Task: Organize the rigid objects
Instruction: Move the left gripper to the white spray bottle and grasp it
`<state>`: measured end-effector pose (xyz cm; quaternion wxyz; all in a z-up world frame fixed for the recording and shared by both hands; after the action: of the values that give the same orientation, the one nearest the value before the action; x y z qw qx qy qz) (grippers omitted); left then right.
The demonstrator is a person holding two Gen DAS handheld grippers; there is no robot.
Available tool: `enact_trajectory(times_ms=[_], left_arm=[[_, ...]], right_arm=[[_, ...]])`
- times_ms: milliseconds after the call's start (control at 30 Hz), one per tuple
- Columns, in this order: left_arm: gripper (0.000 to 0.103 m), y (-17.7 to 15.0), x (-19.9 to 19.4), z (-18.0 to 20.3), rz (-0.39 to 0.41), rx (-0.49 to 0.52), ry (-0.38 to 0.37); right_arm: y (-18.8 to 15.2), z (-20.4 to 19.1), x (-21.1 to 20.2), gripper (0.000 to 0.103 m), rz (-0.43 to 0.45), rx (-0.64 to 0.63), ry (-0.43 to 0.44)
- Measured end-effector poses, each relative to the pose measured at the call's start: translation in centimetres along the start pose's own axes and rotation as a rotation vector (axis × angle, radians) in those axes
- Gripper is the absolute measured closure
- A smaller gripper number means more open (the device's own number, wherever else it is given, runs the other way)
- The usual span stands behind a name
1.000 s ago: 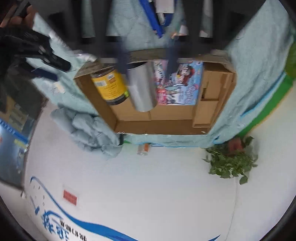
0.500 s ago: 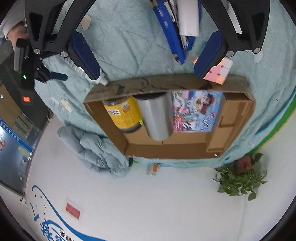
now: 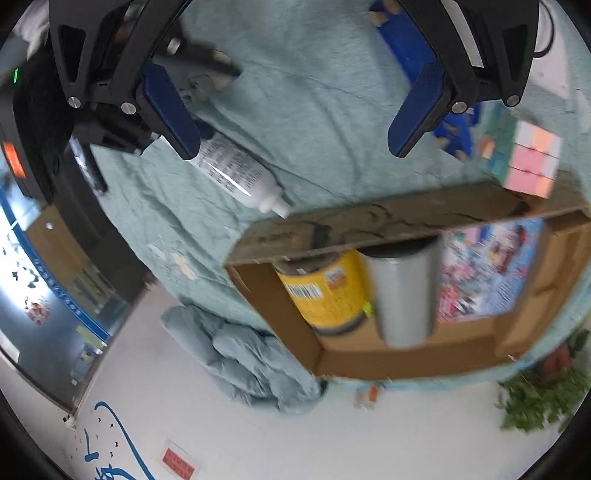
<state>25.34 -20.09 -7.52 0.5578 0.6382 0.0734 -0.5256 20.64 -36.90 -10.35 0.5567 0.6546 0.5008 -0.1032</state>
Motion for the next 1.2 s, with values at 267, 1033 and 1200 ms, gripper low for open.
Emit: enact_trajectory(times_ms=[267, 1033, 1200], left_arm=[[0.004, 0.0, 5.4, 2.3, -0.147, -0.065, -0.195], [0.027, 1.1, 11.4, 4.5, -0.232, -0.171, -0.334], [0.027, 2.1, 12.5, 6.1, -0.242, -0.141, -0.349]], right_arm=[[0.2, 1.4, -2.2, 0.054, 0.047, 0.084, -0.012], [1.8, 5.7, -5.1, 0.078, 0.066, 0.314, -0.034], [0.7, 9.0, -4.2, 0.076, -0.045, 0.343, -0.147]])
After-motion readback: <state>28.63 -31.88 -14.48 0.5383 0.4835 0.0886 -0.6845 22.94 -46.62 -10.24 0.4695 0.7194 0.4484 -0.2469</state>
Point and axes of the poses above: each gripper's, at about its wrist camera, not at the fingertips, and x roughly the way its jaws point, z to its right, y to its top, the point moved 7 cm from there along x, roughly the way its jaws point, and after that the axes turned 14 degrees about x, right-handed, at the moved point
